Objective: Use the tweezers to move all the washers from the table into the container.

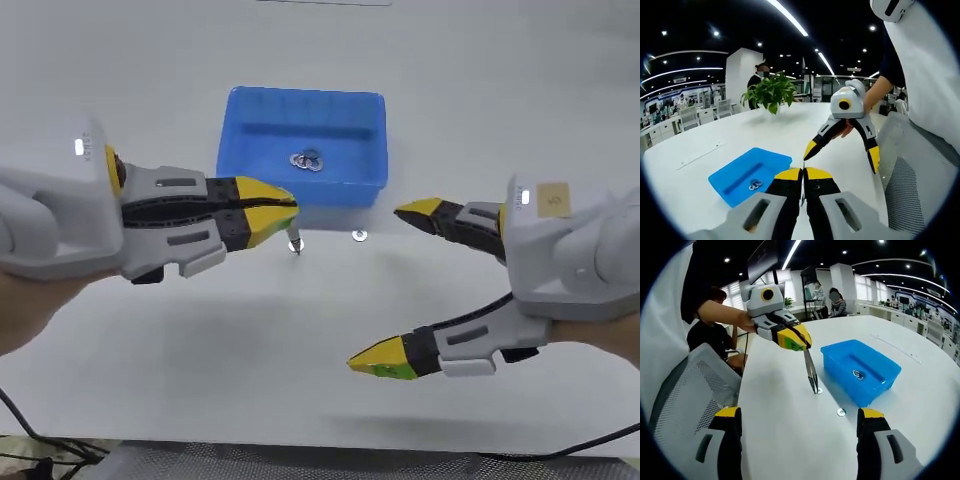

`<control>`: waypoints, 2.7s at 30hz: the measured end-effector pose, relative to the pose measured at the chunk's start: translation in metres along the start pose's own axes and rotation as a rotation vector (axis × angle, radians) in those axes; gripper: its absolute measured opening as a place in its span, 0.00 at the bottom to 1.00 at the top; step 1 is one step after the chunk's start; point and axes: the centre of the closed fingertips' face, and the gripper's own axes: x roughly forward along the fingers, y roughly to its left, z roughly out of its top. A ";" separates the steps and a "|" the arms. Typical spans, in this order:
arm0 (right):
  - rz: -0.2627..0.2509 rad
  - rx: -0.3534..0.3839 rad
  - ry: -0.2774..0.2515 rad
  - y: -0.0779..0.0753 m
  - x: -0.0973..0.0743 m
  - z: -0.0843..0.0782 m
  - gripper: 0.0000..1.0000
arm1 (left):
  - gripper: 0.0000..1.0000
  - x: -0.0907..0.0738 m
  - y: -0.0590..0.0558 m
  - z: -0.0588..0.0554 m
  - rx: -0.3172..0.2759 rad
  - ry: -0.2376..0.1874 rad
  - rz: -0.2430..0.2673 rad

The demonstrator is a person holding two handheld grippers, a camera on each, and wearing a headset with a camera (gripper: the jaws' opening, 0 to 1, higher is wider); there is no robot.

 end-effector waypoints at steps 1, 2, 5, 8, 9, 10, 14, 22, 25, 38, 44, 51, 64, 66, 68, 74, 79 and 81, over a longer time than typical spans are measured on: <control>0.002 0.002 -0.003 0.000 0.001 0.001 0.96 | 0.05 0.000 -0.001 0.000 0.005 0.005 -0.006; 0.004 0.004 -0.006 0.000 0.001 0.002 0.95 | 0.05 0.001 -0.004 0.000 0.014 0.014 -0.018; 0.013 -0.001 -0.005 0.000 0.007 0.005 0.93 | 0.05 0.002 -0.007 -0.001 0.039 0.036 -0.029; 0.021 -0.019 0.004 -0.002 0.016 0.009 0.86 | 0.05 0.004 -0.011 0.000 0.035 0.041 -0.034; 0.021 -0.027 0.002 -0.003 0.018 0.011 0.85 | 0.05 0.004 -0.010 -0.001 0.033 0.040 -0.033; 0.027 -0.035 -0.001 -0.004 0.023 0.014 0.84 | 0.05 0.004 -0.010 -0.001 0.032 0.040 -0.032; 0.041 -0.082 -0.001 -0.006 0.035 0.024 0.78 | 0.05 0.003 -0.008 -0.001 0.027 0.048 -0.024; 0.081 -0.166 0.023 -0.009 0.059 0.030 0.53 | 0.05 0.002 -0.008 -0.003 0.016 0.055 -0.021; 0.109 -0.174 0.041 -0.011 0.067 0.029 0.48 | 0.05 0.000 -0.006 -0.004 0.015 0.060 -0.023; 0.164 -0.297 0.090 -0.011 0.079 0.033 0.22 | 0.05 0.000 -0.006 -0.006 0.006 0.065 -0.031; 0.177 -0.349 0.130 -0.012 0.084 0.025 0.15 | 0.05 -0.002 -0.006 -0.006 0.004 0.069 -0.030; 0.179 -0.360 0.120 -0.016 0.085 0.026 0.12 | 0.05 -0.003 -0.006 -0.008 0.001 0.072 -0.031; 0.151 -0.414 0.103 -0.019 0.084 0.026 0.09 | 0.07 0.000 0.001 -0.010 -0.030 0.091 0.016; 0.161 -0.382 0.084 -0.017 0.082 0.029 0.09 | 0.11 0.000 0.001 -0.012 -0.061 0.105 0.020; 0.155 -0.383 0.077 -0.017 0.081 0.031 0.09 | 0.18 -0.001 0.001 -0.012 -0.058 0.102 0.026; 0.148 -0.372 0.071 -0.016 0.080 0.032 0.09 | 0.23 -0.005 0.001 -0.002 -0.082 0.067 0.045; 0.141 -0.372 0.060 -0.010 0.075 0.037 0.09 | 0.28 -0.008 -0.002 0.003 -0.097 0.051 0.061; 0.139 -0.374 0.056 -0.009 0.073 0.039 0.09 | 0.32 -0.009 -0.003 0.004 -0.099 0.047 0.069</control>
